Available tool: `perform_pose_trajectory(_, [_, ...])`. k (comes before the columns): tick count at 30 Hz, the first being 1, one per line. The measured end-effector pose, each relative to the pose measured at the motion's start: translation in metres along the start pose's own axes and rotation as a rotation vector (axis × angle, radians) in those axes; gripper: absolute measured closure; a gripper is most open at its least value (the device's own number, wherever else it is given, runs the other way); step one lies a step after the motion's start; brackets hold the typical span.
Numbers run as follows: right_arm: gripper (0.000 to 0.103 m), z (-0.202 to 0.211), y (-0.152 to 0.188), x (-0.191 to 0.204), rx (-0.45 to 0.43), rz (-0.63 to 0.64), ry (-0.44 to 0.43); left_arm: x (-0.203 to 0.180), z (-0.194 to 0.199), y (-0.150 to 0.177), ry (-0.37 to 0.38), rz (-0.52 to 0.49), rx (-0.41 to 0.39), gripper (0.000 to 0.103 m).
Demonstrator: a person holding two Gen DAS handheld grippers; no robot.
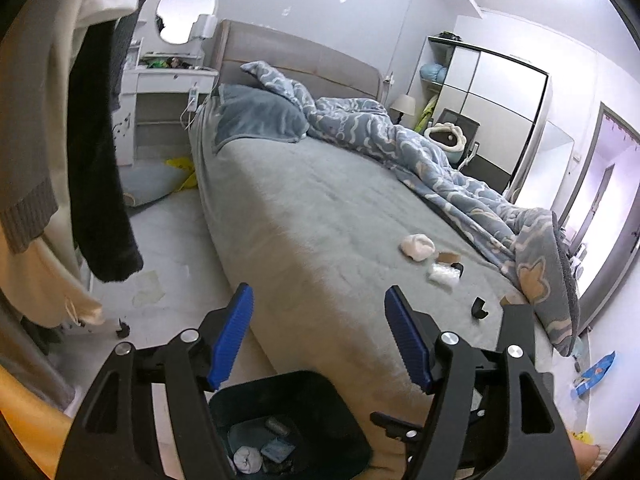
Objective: Collect trash
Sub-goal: 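Move left tool to the black clip while right tool approaches the tape roll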
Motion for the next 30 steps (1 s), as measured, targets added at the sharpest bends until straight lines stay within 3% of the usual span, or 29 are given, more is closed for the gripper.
perform_pose_trajectory(14, [0.011,0.045,-0.004,-0.087,-0.099,-0.067,0.06,-0.065,-0.052,-0.015,0.032,-0.082,0.046,0.021])
perform_pose_trajectory(30, [0.011,0.071,0.001,-0.188,-0.147,-0.174,0.095,-0.127,-0.117,-0.019,0.061,-0.174,0.099,0.013])
Point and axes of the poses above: each gripper's, at about its wrist camera, not at the fingertips, and z roughly against the way its jaws point, x to its left, y to its underside, the point moved 10 cm from there along -z, roughly the way its jaws point, and after that the axes turned 15 degrees about x, right-handed, at the moved point
